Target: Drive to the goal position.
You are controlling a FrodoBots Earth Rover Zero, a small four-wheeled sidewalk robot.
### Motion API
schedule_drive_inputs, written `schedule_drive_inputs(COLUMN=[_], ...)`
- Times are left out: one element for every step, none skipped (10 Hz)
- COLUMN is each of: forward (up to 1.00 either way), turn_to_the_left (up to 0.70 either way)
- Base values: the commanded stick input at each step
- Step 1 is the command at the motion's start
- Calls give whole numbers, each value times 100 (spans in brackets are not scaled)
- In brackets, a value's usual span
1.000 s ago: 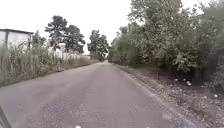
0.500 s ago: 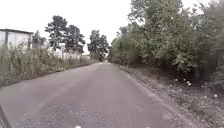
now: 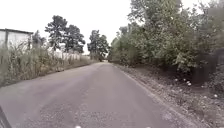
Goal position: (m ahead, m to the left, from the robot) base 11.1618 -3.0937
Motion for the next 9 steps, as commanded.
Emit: schedule_drive_inputs(forward=[7, 7, 7, 7, 7, 7, 7, 7, 7], turn_to_the_left=[0, 0, 0, 0, 0, 0, 0, 0, 0])
